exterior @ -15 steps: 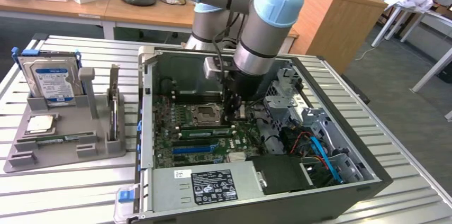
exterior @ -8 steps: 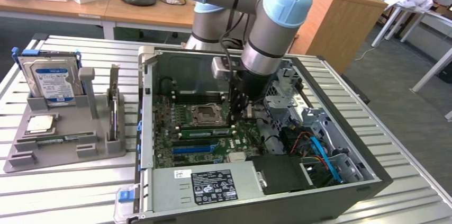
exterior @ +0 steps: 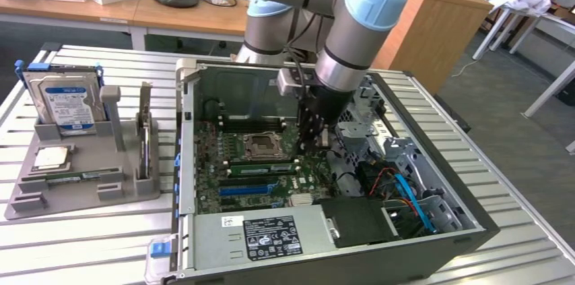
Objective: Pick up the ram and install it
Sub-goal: 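Press down the ram until it locks into place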
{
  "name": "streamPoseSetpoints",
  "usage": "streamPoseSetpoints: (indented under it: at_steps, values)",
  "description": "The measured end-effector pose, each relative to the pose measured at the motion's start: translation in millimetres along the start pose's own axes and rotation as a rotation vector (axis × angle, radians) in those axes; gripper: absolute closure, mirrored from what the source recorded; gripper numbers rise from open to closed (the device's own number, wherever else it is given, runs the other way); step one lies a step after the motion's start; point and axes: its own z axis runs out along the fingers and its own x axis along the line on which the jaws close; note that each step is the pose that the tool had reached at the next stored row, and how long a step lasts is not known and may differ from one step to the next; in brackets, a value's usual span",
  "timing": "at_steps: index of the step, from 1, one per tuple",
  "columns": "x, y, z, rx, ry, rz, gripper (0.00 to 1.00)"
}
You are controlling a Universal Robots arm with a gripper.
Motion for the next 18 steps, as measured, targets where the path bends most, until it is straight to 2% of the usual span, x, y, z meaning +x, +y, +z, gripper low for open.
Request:
streamPoseSetpoints:
  at_steps: [2, 8, 18]
  values:
    - [-0.1, -3.3, -1.7, -0.0001, -0.0017, 0.000, 0.90]
    - [-0.3, -20.8, -3.2, -0.0034, -0.0033, 0.000, 0.90]
    - [-0.9, -33.9, -13.3, -0.0035, -0.0044, 0.000, 0.90]
